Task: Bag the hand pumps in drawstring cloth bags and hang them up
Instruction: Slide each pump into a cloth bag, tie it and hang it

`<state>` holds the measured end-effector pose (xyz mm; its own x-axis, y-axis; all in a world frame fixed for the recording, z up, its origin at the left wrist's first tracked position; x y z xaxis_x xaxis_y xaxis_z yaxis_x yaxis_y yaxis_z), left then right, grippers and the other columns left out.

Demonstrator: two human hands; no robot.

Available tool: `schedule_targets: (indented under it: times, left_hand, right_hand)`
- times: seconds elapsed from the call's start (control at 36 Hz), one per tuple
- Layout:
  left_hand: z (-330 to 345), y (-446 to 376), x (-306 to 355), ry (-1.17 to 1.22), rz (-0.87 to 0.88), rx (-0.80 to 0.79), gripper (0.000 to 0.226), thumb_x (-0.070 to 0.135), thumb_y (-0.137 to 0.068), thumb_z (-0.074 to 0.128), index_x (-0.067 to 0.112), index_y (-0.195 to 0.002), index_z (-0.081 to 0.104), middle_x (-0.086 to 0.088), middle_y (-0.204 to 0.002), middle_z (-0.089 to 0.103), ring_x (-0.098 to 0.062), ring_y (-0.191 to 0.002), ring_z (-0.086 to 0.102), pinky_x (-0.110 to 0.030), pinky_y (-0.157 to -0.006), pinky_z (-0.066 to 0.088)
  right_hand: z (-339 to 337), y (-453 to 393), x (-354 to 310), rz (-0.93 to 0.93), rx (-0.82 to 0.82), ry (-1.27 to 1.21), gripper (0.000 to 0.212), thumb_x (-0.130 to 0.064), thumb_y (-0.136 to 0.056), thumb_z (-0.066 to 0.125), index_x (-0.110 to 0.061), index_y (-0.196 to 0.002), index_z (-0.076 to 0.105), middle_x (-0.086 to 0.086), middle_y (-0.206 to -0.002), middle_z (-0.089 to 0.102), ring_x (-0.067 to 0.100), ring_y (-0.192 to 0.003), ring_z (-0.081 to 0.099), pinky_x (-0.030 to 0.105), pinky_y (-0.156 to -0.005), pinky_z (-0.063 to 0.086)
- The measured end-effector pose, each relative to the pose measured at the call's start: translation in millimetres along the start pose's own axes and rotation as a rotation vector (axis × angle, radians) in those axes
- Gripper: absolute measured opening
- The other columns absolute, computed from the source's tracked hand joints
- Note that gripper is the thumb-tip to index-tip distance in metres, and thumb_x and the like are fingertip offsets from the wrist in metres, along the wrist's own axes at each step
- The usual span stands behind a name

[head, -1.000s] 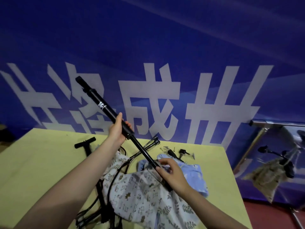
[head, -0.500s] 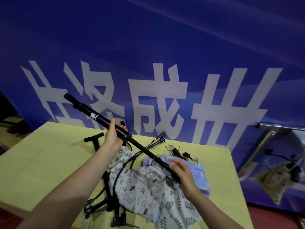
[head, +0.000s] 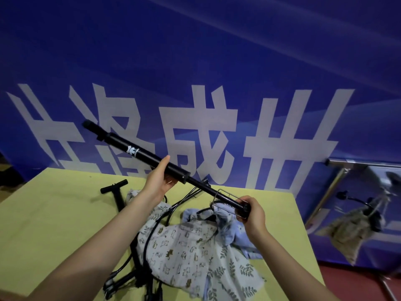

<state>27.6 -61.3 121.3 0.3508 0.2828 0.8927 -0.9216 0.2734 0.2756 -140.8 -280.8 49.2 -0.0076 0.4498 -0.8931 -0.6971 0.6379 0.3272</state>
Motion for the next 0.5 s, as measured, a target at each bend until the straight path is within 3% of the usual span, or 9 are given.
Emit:
schedule_targets:
  times: [0.08,0.22,0.31,0.39,0.44,0.5]
  left_hand:
    - [12.3,-0.7,0.3,-0.059,0.020,-0.038,0.034,0.035,-0.093,0.060,0.007,-0.111,0.058,-0.012,-0.103,0.066,-0.023,-0.099,0.066,-0.028,-0.072,0.054]
    - [24.9,-8.7,1.0,-0.100,0.051,-0.062,0.031,0.035,-0.092,0.062,0.007,-0.105,0.059,-0.014,-0.102,0.064,-0.028,-0.102,0.066,-0.034,-0.083,0.055]
    - [34.1,-14.9,-4.4,-0.107,0.051,-0.093,0.033,0.034,-0.092,0.061,0.005,-0.107,0.058,-0.014,-0.100,0.061,-0.027,-0.096,0.065,-0.035,-0.080,0.055]
    - [41.5,-20.3,-11.4,-0.096,0.048,-0.107,0.037,0.033,-0.092,0.062,0.004,-0.113,0.054,-0.011,-0.096,0.059,-0.025,-0.094,0.062,-0.035,-0.075,0.053]
    - [44.4,-24.4,-13.4,-0.097,0.047,-0.116,0.033,0.033,-0.092,0.062,0.006,-0.109,0.054,-0.009,-0.094,0.058,-0.026,-0.095,0.061,-0.036,-0.077,0.053]
    - [44.6,-27.8,-12.7,-0.099,0.047,-0.116,0.027,0.032,-0.092,0.062,0.009,-0.105,0.055,-0.007,-0.092,0.058,-0.024,-0.095,0.061,-0.035,-0.076,0.053]
  right_hand:
    - [1.3,4.6,1.1,-0.006,-0.033,0.044,0.030,-0.006,-0.097,0.037,-0.004,-0.071,0.053,0.010,-0.055,0.046,0.021,-0.050,0.037,0.023,-0.043,0.030]
    - [0.3,5.6,-10.9,-0.193,-0.091,0.327,0.035,-0.021,-0.098,0.050,-0.002,-0.069,0.050,0.007,-0.062,0.040,0.021,-0.057,0.034,0.031,-0.054,0.033]
    - [-0.7,2.3,-8.9,-0.110,-0.075,0.395,0.034,-0.031,-0.092,0.062,-0.003,-0.073,0.059,0.008,-0.065,0.048,0.020,-0.062,0.041,0.033,-0.060,0.036]
    - [-3.8,-4.6,-2.9,0.015,-0.068,0.427,0.024,-0.023,-0.091,0.060,-0.009,-0.072,0.055,0.010,-0.069,0.046,0.021,-0.061,0.041,0.030,-0.058,0.035]
    - [-4.1,-6.3,-5.6,-0.017,-0.083,0.431,0.017,-0.014,-0.092,0.055,-0.008,-0.075,0.053,0.009,-0.069,0.043,0.020,-0.058,0.037,0.027,-0.052,0.031]
    - [-5.4,-3.3,-8.4,-0.060,-0.080,0.392,0.010,-0.006,-0.093,0.050,-0.006,-0.092,0.060,0.006,-0.073,0.051,0.017,-0.058,0.042,0.022,-0.050,0.033]
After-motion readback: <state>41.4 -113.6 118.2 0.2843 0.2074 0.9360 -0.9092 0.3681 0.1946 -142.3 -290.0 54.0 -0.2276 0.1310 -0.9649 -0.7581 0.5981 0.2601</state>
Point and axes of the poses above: each hand's wrist, its own y-axis away from the middle knuckle, its own z-axis out of the palm, x = y × z, the point moved 7 cm from there along -y, towards the middle knuckle
